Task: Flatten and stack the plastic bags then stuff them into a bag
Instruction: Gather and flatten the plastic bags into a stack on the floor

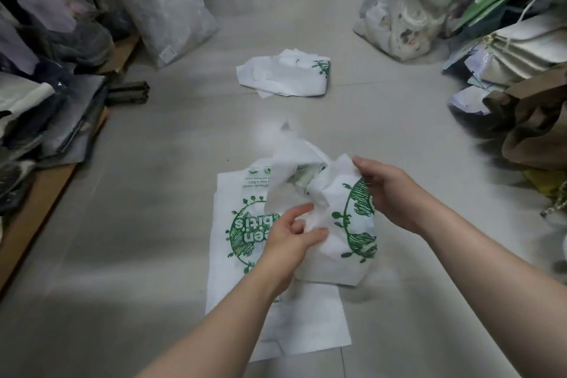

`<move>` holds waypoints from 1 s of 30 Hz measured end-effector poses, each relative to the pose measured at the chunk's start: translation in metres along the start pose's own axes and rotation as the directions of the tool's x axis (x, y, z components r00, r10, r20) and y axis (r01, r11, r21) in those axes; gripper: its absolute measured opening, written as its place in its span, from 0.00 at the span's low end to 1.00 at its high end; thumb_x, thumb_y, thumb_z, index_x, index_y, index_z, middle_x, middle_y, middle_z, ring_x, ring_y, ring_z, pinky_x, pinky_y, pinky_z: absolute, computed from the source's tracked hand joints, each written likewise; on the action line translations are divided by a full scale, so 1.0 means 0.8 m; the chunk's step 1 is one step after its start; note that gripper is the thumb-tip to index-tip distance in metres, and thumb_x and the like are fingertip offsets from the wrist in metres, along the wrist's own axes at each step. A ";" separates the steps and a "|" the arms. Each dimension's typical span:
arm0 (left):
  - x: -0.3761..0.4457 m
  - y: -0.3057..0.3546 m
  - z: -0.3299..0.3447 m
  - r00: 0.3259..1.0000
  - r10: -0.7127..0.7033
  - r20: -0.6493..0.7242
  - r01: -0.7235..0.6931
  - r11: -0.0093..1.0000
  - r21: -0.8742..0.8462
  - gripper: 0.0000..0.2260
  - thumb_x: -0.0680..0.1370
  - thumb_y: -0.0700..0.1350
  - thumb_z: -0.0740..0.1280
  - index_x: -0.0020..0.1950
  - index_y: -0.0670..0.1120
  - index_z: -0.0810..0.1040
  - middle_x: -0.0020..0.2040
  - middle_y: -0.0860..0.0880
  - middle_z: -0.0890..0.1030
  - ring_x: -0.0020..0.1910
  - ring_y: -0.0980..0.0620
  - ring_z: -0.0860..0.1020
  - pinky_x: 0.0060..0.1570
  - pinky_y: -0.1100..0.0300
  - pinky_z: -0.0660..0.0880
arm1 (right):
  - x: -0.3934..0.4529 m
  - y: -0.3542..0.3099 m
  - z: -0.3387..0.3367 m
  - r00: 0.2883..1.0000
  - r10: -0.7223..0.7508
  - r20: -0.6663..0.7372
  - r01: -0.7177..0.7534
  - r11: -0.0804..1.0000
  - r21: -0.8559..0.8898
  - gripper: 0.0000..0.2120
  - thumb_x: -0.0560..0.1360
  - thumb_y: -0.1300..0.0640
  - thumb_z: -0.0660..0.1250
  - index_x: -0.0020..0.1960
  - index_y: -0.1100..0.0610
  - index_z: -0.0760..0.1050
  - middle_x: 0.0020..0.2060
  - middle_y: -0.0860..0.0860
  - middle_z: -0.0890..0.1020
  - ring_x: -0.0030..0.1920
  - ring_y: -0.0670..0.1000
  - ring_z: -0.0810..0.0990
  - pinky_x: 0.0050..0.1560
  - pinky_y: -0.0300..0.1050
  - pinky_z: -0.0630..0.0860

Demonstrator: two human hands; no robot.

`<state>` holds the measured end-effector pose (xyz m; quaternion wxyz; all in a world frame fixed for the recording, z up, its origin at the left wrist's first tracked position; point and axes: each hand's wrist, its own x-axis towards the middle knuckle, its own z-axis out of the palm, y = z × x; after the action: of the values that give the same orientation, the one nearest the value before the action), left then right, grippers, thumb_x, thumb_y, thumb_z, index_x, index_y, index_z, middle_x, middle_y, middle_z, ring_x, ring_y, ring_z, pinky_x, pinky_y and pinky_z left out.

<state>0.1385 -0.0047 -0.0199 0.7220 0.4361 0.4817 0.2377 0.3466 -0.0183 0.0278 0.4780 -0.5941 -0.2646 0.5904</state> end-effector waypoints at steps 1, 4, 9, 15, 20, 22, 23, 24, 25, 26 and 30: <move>-0.003 0.006 -0.008 0.993 0.062 -0.103 -0.058 0.997 0.041 0.21 0.72 0.35 0.76 0.61 0.52 0.81 0.54 0.47 0.82 0.47 0.62 0.83 0.44 0.68 0.79 | 0.006 0.008 0.006 0.999 0.005 -0.051 -0.003 1.000 0.029 0.22 0.78 0.44 0.64 0.54 0.62 0.83 0.51 0.60 0.83 0.49 0.59 0.81 0.54 0.56 0.75; -0.017 0.028 -0.030 0.886 0.371 -0.277 -0.307 0.919 0.249 0.15 0.73 0.34 0.73 0.48 0.55 0.85 0.50 0.53 0.85 0.53 0.56 0.83 0.51 0.65 0.78 | 0.023 0.030 0.026 0.967 0.035 -0.251 -0.016 0.997 0.076 0.26 0.78 0.39 0.61 0.52 0.62 0.83 0.48 0.57 0.85 0.43 0.56 0.82 0.45 0.52 0.79; -0.045 0.071 -0.055 0.340 0.906 0.252 -0.802 0.139 0.580 0.14 0.64 0.24 0.66 0.42 0.38 0.84 0.36 0.48 0.77 0.44 0.50 0.78 0.57 0.56 0.75 | 0.058 0.035 0.064 0.961 0.075 -0.265 0.016 0.945 0.326 0.20 0.75 0.42 0.69 0.47 0.60 0.79 0.40 0.53 0.83 0.42 0.57 0.84 0.42 0.51 0.82; -0.052 -0.029 -0.080 0.604 0.327 0.727 -0.750 -0.075 0.657 0.22 0.70 0.35 0.66 0.63 0.47 0.79 0.44 0.44 0.78 0.42 0.43 0.75 0.38 0.49 0.76 | 0.081 0.078 0.086 0.939 0.181 -0.293 -0.222 0.969 -0.111 0.16 0.72 0.67 0.70 0.60 0.61 0.81 0.41 0.56 0.80 0.32 0.52 0.76 0.29 0.38 0.72; -0.079 -0.072 -0.075 0.821 0.080 0.565 -0.552 0.361 0.751 0.21 0.77 0.49 0.67 0.69 0.61 0.71 0.58 0.58 0.76 0.56 0.56 0.78 0.54 0.57 0.77 | 0.082 0.124 0.067 0.945 0.021 -0.327 -0.194 0.840 -0.507 0.20 0.72 0.66 0.63 0.62 0.56 0.81 0.49 0.52 0.80 0.40 0.49 0.77 0.38 0.40 0.71; -0.079 -0.071 -0.070 0.890 0.193 0.412 -0.448 0.533 0.718 0.13 0.77 0.52 0.66 0.61 0.57 0.77 0.56 0.59 0.77 0.52 0.61 0.77 0.51 0.62 0.76 | 0.073 0.128 0.054 0.912 0.009 -0.411 -0.173 0.915 -0.364 0.11 0.73 0.59 0.69 0.54 0.56 0.83 0.51 0.52 0.84 0.46 0.50 0.81 0.46 0.44 0.76; -0.067 -0.071 -0.070 0.899 0.330 0.288 -0.427 0.510 0.747 0.10 0.77 0.52 0.65 0.57 0.55 0.80 0.54 0.58 0.77 0.50 0.60 0.77 0.49 0.61 0.76 | 0.068 0.127 0.048 0.897 0.005 -0.443 -0.150 0.944 -0.294 0.10 0.72 0.54 0.73 0.51 0.56 0.84 0.50 0.52 0.85 0.50 0.52 0.83 0.51 0.46 0.77; -0.051 -0.072 -0.072 0.877 0.460 0.142 -0.371 0.460 0.807 0.11 0.76 0.53 0.65 0.55 0.52 0.80 0.53 0.58 0.77 0.51 0.57 0.77 0.49 0.59 0.77 | 0.065 0.127 0.044 0.890 -0.003 -0.456 -0.132 0.956 -0.263 0.13 0.70 0.50 0.76 0.50 0.57 0.84 0.50 0.51 0.85 0.52 0.52 0.83 0.53 0.47 0.78; -0.028 -0.073 -0.077 0.843 0.537 -0.026 -0.258 0.447 0.857 0.14 0.76 0.54 0.65 0.57 0.50 0.80 0.55 0.56 0.77 0.54 0.53 0.77 0.52 0.56 0.77 | 0.064 0.129 0.041 0.893 -0.006 -0.450 -0.140 0.947 -0.289 0.16 0.69 0.49 0.77 0.52 0.56 0.83 0.51 0.50 0.84 0.54 0.52 0.82 0.55 0.47 0.77; -0.007 -0.065 -0.080 0.825 0.531 -0.192 -0.108 0.483 0.869 0.19 0.75 0.56 0.66 0.62 0.49 0.77 0.59 0.52 0.76 0.60 0.50 0.75 0.56 0.52 0.76 | 0.063 0.133 0.040 0.898 -0.003 -0.440 -0.169 0.921 -0.350 0.18 0.69 0.50 0.77 0.56 0.56 0.81 0.54 0.50 0.82 0.56 0.52 0.81 0.56 0.47 0.76; 0.062 -0.030 -0.075 0.887 0.083 -0.455 0.222 0.787 0.576 0.32 0.73 0.56 0.70 0.74 0.49 0.66 0.63 0.51 0.79 0.63 0.46 0.76 0.61 0.51 0.74 | 0.063 0.147 0.042 0.887 -0.004 -0.463 -0.238 0.854 -0.463 0.21 0.73 0.60 0.70 0.65 0.56 0.76 0.64 0.54 0.79 0.60 0.55 0.78 0.60 0.46 0.74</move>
<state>0.1035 0.0454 -0.0742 0.4153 0.5594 0.7042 0.1364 0.2934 -0.0128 -0.0930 0.3146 -0.8333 -0.2555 0.3759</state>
